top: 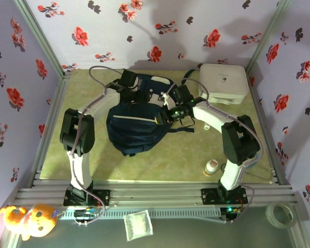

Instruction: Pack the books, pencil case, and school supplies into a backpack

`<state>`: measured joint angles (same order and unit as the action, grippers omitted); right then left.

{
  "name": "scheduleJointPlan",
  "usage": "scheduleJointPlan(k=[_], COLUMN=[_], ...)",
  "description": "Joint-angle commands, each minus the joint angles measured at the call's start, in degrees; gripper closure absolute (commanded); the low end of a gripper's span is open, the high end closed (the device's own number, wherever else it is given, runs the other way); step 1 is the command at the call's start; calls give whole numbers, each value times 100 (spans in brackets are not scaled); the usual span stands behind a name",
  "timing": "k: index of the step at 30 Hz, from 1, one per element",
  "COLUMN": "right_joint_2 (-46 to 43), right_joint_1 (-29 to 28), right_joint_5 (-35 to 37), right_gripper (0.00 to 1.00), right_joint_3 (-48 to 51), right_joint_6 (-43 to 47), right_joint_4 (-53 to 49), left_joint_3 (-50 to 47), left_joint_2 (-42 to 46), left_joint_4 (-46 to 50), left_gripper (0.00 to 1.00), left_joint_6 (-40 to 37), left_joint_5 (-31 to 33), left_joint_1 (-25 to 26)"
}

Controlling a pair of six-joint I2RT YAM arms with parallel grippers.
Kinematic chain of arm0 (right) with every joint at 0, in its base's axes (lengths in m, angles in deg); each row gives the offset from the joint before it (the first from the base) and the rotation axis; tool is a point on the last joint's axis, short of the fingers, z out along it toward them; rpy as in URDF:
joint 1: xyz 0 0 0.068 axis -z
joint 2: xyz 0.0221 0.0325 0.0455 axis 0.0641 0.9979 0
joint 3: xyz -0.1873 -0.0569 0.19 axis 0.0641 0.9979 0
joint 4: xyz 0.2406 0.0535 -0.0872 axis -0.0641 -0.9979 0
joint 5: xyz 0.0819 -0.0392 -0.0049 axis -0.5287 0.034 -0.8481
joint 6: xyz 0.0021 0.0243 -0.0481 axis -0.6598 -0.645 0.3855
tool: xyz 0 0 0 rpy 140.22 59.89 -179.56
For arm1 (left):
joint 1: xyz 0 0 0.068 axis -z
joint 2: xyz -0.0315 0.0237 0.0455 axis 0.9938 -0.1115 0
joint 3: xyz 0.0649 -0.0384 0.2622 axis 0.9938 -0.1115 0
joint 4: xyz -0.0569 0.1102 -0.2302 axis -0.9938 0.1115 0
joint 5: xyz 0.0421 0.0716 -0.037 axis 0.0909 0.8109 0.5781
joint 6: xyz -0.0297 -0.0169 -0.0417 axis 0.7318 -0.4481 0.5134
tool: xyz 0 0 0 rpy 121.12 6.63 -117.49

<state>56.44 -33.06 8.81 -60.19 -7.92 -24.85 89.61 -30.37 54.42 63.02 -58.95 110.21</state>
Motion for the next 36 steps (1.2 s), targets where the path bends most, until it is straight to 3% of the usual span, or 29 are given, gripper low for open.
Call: scheduleJointPlan(k=[1,6,13,19,22,29,36], right_joint_2=[-362,-385,-255,-237,-313,-570,-709], right_joint_1=[-147,-173,-190,-272,-337,-598,-819], right_joint_5=[275,334,206,7,-86,-132,472], right_gripper=[58,59,35,33,35,40,61], right_joint_3=[156,186,176,270,385,851,982], right_joint_6=[355,367,294,257,245,54,-51], right_joint_4=[-265,-23,21,92,111,325,583], left_joint_3=[187,88,-260,-162,-113,276,670], left_joint_2=[5,377,474,83,-112,-684,-1060], left_joint_4=[13,-178,-510,-514,-598,-339,-16], left_gripper=[28,29,30,35,41,46,47], left_joint_6=[-134,67,381,599,833,1271,1332], left_joint_5=[-242,-269,-392,-427,-394,60,236], left_joint_1=[80,189,311,371,378,372,371])
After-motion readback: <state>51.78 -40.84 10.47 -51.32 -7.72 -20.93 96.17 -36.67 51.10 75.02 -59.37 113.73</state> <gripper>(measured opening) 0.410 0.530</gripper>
